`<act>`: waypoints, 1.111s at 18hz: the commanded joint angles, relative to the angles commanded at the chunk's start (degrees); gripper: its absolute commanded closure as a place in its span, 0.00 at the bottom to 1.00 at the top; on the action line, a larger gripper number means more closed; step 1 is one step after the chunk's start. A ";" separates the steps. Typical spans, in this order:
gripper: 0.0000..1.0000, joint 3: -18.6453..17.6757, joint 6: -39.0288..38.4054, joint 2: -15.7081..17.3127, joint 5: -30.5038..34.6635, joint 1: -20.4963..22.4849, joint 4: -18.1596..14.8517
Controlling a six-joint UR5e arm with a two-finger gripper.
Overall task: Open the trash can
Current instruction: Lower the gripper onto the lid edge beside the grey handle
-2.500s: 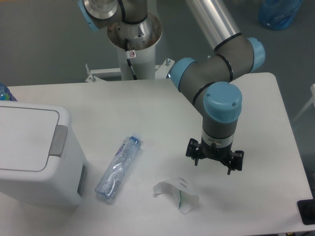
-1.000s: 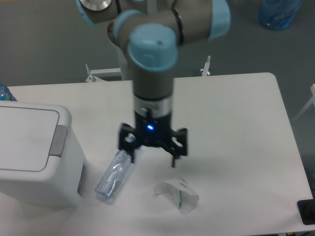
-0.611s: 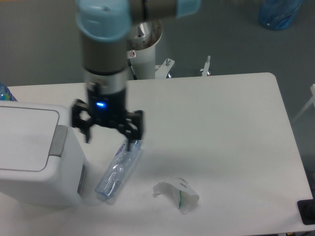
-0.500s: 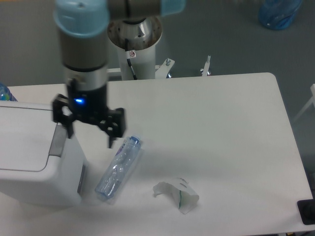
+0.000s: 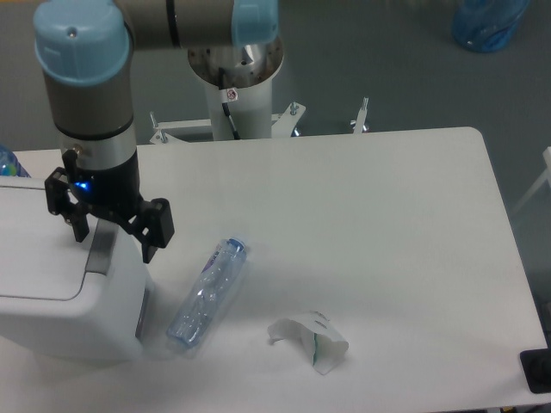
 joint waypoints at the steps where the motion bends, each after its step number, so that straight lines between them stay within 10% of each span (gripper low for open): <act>1: 0.00 0.18 0.09 0.00 0.09 0.00 0.09; 20: 0.00 0.79 0.62 -0.88 1.50 0.26 0.62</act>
